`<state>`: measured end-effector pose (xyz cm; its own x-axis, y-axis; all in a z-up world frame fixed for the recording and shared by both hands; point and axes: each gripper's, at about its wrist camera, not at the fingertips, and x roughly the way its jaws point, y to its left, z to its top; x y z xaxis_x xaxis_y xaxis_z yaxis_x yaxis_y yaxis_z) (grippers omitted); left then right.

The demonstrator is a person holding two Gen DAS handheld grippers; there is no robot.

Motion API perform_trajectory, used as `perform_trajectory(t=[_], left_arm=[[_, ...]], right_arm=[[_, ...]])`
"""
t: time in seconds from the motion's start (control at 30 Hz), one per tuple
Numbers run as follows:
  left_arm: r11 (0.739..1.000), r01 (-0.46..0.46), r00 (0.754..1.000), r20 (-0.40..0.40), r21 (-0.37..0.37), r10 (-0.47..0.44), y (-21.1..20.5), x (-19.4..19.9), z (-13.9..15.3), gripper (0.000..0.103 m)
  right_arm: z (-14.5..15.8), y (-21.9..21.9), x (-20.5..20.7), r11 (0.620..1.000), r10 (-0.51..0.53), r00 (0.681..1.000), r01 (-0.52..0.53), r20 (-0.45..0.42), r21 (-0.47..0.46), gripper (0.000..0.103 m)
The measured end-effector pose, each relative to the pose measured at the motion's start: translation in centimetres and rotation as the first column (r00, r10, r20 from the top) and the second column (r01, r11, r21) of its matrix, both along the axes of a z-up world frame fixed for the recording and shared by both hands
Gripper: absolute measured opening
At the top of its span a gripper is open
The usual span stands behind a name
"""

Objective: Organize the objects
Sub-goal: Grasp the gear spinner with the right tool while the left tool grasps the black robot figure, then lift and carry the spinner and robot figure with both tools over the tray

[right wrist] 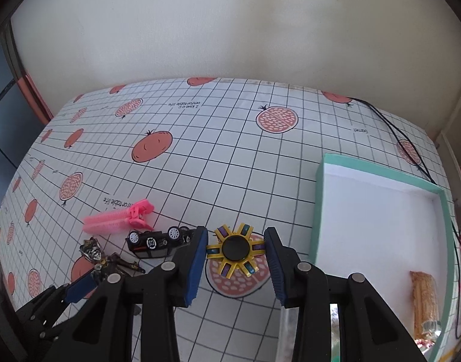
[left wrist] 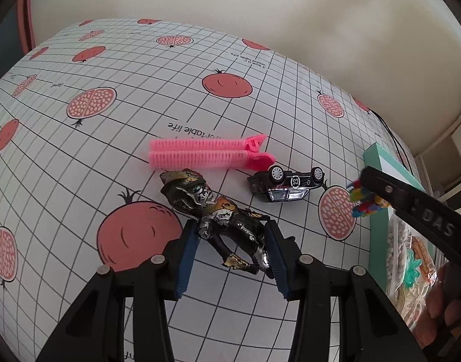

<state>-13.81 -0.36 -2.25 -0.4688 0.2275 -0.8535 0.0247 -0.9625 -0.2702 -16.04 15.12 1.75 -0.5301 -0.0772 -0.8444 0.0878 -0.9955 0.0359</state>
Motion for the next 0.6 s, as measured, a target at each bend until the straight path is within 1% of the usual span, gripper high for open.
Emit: perform_trajectory(t=[0.03,0.1,0.17,0.3,0.5,0.6], left_arm=[[1.000,-0.006,1.000,-0.004,-0.003,0.006,-0.2,0.1,0.2,0.043],[1.000,-0.012,1.000,-0.010,-0.013,0.011,-0.3,0.2,0.7,0.040],[0.999,-0.018,1.000,-0.010,-0.034,0.018,-0.3,0.5,1.0,0.040],[0.999,-0.030,1.000,-0.011,-0.045,0.029,-0.5,0.9,1.2,0.039],[0.995,-0.037,0.997,-0.074,-0.093,0.030,0.2,1.8,2.9,0.039],[0.993,-0.027,0.995,-0.103,-0.111,0.016,1.1,2.2,3.9,0.039]], right_arm=[[0.3,0.2,0.4,1.000,-0.003,1.000,0.003,-0.007,-0.006,0.041],[1.0,0.6,1.3,1.000,-0.008,1.000,0.007,-0.023,-0.019,0.041],[1.5,1.1,2.1,0.999,-0.016,0.999,0.015,-0.035,-0.034,0.041],[2.4,1.9,3.8,0.998,-0.033,0.997,0.029,-0.063,-0.059,0.041],[3.1,3.1,6.2,0.995,-0.054,0.993,0.044,-0.108,-0.091,0.041],[3.2,3.6,7.1,0.995,-0.062,0.989,0.051,-0.133,-0.086,0.041]])
